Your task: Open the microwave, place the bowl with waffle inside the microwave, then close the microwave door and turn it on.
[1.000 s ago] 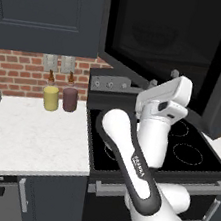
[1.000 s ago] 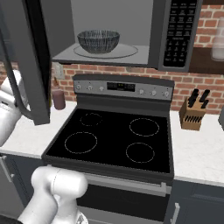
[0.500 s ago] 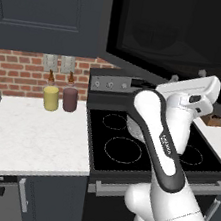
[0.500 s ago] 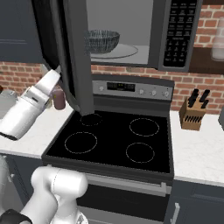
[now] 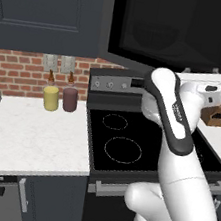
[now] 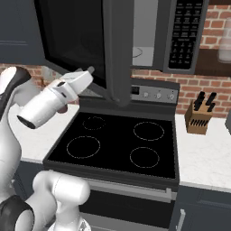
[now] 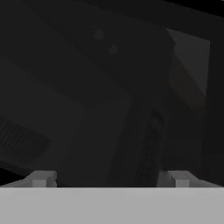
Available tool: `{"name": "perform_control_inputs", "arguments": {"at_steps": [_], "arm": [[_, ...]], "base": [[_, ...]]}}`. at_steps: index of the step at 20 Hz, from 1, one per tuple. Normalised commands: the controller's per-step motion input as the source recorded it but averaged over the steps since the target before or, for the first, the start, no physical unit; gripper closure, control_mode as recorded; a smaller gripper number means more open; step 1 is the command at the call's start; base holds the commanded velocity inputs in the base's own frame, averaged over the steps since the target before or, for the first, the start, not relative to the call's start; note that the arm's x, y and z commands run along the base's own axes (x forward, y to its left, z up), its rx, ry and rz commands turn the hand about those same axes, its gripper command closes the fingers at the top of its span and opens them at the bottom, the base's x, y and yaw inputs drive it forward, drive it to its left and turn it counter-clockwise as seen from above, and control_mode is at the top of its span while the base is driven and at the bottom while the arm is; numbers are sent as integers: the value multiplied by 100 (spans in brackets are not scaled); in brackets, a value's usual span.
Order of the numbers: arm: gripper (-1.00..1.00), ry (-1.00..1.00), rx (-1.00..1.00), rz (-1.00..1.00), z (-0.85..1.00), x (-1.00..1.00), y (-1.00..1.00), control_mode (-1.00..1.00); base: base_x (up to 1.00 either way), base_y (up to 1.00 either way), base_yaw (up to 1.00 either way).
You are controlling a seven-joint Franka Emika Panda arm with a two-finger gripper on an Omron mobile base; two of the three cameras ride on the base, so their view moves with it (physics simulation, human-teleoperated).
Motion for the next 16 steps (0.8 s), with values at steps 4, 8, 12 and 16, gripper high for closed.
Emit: {"name": "perform_control_inputs", "arguments": {"at_steps": [4, 8, 12, 16], "arm": [[-100, 0, 22, 6, 9, 54, -34, -100], [-100, 1, 13, 8, 9, 62, -24, -100], [-100, 1, 8, 12, 7, 62, -12, -100], [-100, 1, 8, 18, 4, 66, -11, -100]], "base": [[0, 0, 0], [0, 0, 0], [0, 0, 0], [0, 0, 0]]}}
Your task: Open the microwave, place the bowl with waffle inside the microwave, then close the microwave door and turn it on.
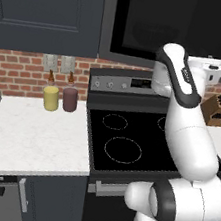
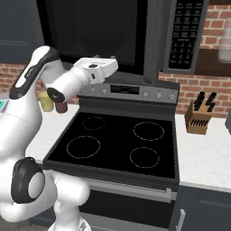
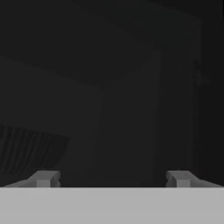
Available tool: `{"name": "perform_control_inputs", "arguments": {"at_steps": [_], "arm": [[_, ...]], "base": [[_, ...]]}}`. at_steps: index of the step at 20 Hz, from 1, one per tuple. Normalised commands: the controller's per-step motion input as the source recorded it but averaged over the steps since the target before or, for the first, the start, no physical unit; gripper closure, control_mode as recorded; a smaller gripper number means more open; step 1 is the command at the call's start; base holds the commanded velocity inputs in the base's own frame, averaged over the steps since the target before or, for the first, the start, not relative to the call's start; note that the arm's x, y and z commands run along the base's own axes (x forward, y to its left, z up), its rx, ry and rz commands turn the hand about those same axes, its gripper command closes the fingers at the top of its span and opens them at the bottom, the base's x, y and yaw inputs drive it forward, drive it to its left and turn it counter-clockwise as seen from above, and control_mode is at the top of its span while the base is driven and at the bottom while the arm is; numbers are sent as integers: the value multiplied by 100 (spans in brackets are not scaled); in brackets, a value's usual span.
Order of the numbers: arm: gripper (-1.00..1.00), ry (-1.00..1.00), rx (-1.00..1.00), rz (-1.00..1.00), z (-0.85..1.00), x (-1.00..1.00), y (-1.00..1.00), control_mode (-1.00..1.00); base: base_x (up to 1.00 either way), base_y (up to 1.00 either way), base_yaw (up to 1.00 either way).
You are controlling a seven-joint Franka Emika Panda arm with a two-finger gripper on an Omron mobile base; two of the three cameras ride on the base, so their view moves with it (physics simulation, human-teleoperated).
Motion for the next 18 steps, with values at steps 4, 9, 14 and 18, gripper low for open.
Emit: {"name": "perform_control_inputs", "arguments": {"at_steps": [4, 9, 14, 18], "arm": [[-100, 2, 7, 19, 3, 55, -15, -100], [-100, 0, 5, 19, 0, 49, -22, -100], [-100, 0, 1, 14, 0, 45, -13, -100], [-100, 1, 0, 8, 0, 37, -3, -100]], "base": [[0, 0, 0], [0, 0, 0], [0, 0, 0], [0, 0, 0]]}}
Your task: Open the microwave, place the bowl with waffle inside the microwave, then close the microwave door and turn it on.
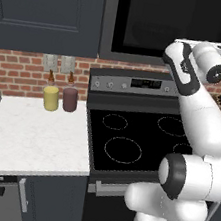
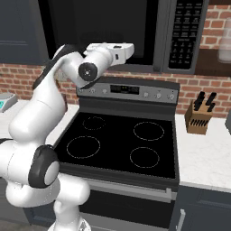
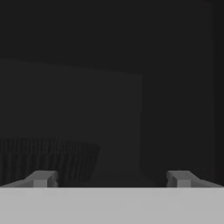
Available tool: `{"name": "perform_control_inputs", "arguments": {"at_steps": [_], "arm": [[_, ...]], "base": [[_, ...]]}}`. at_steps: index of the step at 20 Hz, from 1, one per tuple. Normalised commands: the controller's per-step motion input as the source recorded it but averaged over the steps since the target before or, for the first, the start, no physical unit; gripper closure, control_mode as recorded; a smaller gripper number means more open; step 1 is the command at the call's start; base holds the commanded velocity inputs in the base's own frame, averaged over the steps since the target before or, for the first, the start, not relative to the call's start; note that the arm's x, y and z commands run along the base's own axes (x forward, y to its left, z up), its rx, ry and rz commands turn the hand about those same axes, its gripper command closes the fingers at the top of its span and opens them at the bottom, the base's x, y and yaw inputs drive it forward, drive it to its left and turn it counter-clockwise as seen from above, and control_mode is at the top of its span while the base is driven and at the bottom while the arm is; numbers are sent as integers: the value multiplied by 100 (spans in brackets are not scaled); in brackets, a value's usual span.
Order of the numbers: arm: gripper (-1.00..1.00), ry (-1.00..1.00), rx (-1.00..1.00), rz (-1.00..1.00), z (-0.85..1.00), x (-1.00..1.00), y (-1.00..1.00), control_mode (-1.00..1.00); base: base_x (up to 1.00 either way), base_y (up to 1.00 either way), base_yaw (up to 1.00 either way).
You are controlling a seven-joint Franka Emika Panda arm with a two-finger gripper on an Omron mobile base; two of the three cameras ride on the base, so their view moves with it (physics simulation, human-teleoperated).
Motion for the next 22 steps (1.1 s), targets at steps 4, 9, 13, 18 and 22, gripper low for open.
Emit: {"name": "perform_control_inputs", "arguments": {"at_steps": [4, 9, 13, 18, 22], "arm": [[-100, 1, 0, 2, 0, 9, -3, -100], [-100, 0, 0, 0, 0, -3, -6, -100], [-100, 3, 0, 0, 0, 0, 0, -100], [-100, 8, 0, 0, 1, 14, 0, -100], [-100, 15, 0, 0, 0, 24, 0, -100]], "base": [[0, 0, 0], [0, 0, 0], [0, 0, 0], [0, 0, 0], [0, 0, 0]]}}
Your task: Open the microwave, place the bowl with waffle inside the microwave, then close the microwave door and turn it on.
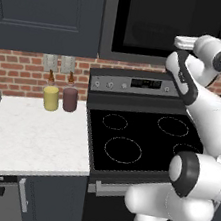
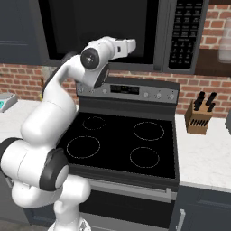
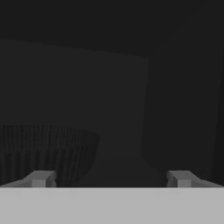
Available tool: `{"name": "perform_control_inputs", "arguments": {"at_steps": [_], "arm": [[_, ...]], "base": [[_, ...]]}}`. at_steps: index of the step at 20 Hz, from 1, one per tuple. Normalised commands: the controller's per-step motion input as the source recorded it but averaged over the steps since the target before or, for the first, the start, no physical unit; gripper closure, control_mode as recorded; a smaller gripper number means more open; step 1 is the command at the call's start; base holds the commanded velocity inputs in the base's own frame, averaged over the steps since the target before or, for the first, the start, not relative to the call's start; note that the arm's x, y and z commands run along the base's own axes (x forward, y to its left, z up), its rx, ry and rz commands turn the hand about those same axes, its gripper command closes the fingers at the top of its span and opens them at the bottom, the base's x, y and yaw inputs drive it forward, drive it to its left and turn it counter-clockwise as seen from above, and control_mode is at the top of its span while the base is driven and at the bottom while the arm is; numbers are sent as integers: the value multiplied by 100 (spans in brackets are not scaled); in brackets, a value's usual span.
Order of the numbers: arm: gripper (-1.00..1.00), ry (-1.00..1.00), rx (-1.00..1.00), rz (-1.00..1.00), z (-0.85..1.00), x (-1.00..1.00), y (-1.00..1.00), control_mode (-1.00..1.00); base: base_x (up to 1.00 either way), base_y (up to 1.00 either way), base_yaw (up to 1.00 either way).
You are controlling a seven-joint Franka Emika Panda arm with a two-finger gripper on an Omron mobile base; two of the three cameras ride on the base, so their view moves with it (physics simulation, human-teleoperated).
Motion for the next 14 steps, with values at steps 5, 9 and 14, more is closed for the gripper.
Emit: {"name": "perform_control_inputs", "arguments": {"at_steps": [5, 9, 14], "arm": [[-100, 12, 0, 0, 0, 35, 0, -100], [-100, 1, 0, 0, -2, 45, 0, -100], [-100, -2, 0, 0, 1, -15, -10, -100]], "base": [[0, 0, 0], [0, 0, 0], [0, 0, 0]]}}
